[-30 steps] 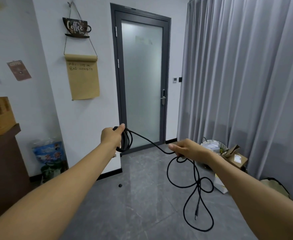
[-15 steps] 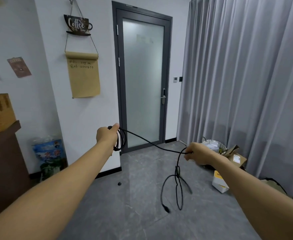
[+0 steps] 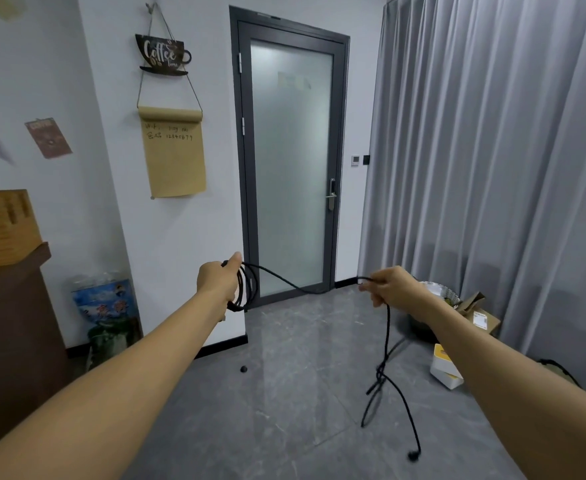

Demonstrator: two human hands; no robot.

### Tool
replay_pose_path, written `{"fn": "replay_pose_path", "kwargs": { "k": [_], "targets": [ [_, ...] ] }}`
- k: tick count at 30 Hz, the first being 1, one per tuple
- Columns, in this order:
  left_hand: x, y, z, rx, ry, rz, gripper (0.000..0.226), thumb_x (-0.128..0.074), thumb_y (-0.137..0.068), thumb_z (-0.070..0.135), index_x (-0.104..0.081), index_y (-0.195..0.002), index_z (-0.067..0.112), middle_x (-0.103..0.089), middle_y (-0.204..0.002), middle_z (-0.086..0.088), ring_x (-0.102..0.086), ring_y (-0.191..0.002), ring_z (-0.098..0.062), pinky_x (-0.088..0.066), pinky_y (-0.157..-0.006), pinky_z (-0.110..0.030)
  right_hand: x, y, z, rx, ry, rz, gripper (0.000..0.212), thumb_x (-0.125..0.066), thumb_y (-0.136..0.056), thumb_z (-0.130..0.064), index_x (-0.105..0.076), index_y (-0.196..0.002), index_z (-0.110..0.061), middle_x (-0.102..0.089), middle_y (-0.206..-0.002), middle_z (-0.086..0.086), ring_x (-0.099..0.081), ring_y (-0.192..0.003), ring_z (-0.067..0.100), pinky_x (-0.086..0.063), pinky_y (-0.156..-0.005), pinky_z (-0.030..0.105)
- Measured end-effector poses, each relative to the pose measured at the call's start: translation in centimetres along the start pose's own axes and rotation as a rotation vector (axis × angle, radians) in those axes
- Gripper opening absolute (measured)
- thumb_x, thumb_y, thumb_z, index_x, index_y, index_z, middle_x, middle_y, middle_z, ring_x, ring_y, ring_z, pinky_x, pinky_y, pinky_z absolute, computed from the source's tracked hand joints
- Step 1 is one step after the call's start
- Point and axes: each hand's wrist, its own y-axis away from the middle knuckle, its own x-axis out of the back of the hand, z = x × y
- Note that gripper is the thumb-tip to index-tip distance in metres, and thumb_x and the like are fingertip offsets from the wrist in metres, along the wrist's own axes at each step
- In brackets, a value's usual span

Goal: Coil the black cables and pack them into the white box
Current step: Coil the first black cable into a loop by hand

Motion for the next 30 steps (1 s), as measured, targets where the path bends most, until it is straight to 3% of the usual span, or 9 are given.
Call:
{"fn": "replay_pose_path", "kwargs": {
  "k": [4,9,12,14,17,19,22,27,30],
  "targets": [
    [0.0,-0.2,0.0,-0.016,0.065,-0.048,0.043,-0.049,-0.093,0.045,-0.035,-0.067,0.013,-0.036,-0.062,-0.005,-0.031,-0.055,-0.02,-0.03,-0.057,-0.028,-1.1,0.9,-1.4,0.07,-0.028,-0.259,0.023,-0.065,-0.087,-0.028,-0.07,-0.093,-0.007,-0.048,-0.065,-0.002,-0.042,-0.06,0.009,-0.042,-0.058,0.02],
    [0.1,-0.4,0.0,-0.027,0.071,-0.035,0.045,-0.049,-0.094,0.045,-0.032,-0.066,0.015,-0.034,-0.061,-0.004,-0.03,-0.053,-0.019,-0.028,-0.057,-0.027,-1.5,0.7,-2.2,0.129,0.027,-0.204,0.02,-0.063,-0.088,-0.029,-0.073,-0.087,-0.012,-0.047,-0.042,-0.016,-0.033,-0.045,0.003,-0.029,-0.046,0.012],
    [-0.3,-0.1,0.2,-0.085,-0.008,-0.028,0.041,-0.045,-0.095,0.046,-0.036,-0.073,0.012,-0.035,-0.066,-0.005,-0.032,-0.058,-0.02,-0.027,-0.056,-0.029,-2.3,0.6,-3.4,0.233,0.19,-0.219,0.016,-0.062,-0.089,-0.02,-0.074,-0.09,-0.009,-0.055,-0.045,-0.023,-0.043,-0.042,-0.002,-0.032,-0.048,0.007],
    [-0.9,0.2,0.4,-0.137,-0.043,-0.045,0.04,-0.043,-0.097,0.045,-0.037,-0.075,0.011,-0.036,-0.067,-0.005,-0.033,-0.059,-0.02,-0.026,-0.056,-0.03,-3.0,0.6,-4.6,0.291,0.259,-0.262,0.018,-0.057,-0.091,-0.017,-0.074,-0.091,-0.011,-0.06,-0.06,-0.022,-0.051,-0.053,0.001,-0.04,-0.058,0.016],
    [-1.7,0.9,0.8,-0.181,-0.012,-0.138,0.041,-0.04,-0.099,0.04,-0.035,-0.069,0.013,-0.036,-0.063,-0.002,-0.032,-0.054,-0.017,-0.026,-0.052,-0.028,-4.0,0.8,-6.7,0.373,0.316,-0.328,0.023,-0.05,-0.094,-0.017,-0.072,-0.092,-0.013,-0.068,-0.086,-0.009,-0.06,-0.079,0.023,-0.049,-0.08,0.038],
    [-2.2,1.3,1.0,-0.192,0.025,-0.206,0.04,-0.039,-0.1,0.036,-0.033,-0.066,0.015,-0.035,-0.061,0.001,-0.03,-0.053,-0.016,-0.026,-0.051,-0.027,-4.5,0.8,-7.9,0.444,0.327,-0.327,0.022,-0.049,-0.095,-0.016,-0.07,-0.096,-0.01,-0.07,-0.098,0.001,-0.062,-0.092,0.024,-0.048,-0.087,0.035],
    [-2.9,1.8,1.2,-0.196,0.074,-0.297,0.038,-0.036,-0.102,0.031,-0.033,-0.067,0.016,-0.032,-0.059,0.001,-0.027,-0.051,-0.014,-0.027,-0.052,-0.025,-5.0,0.4,-9.1,0.531,0.295,-0.265,0.019,-0.053,-0.094,-0.016,-0.069,-0.096,-0.007,-0.068,-0.095,0.005,-0.062,-0.088,0.021,-0.048,-0.082,0.029],
    [-3.6,2.6,1.1,-0.223,0.086,-0.406,0.044,-0.032,-0.103,0.03,-0.043,-0.065,0.011,-0.041,-0.06,-0.004,-0.037,-0.053,-0.016,-0.034,-0.055,-0.027,-5.1,-0.2,-9.4,0.529,0.096,-0.125,0.011,-0.061,-0.09,-0.019,-0.069,-0.087,-0.012,-0.06,-0.071,-0.013,-0.053,-0.062,-0.006,-0.039,-0.062,0.006],
    [-4.0,3.0,1.1,-0.21,0.161,-0.465,0.044,-0.03,-0.104,0.031,-0.052,-0.072,0.009,-0.048,-0.064,-0.006,-0.046,-0.058,-0.017,-0.039,-0.06,-0.027,-5.5,-0.3,-9.2,0.527,0.017,-0.08,0.009,-0.063,-0.088,-0.017,-0.068,-0.081,-0.014,-0.063,-0.069,-0.015,-0.056,-0.063,-0.009,-0.039,-0.065,0.006]
  ]
}}
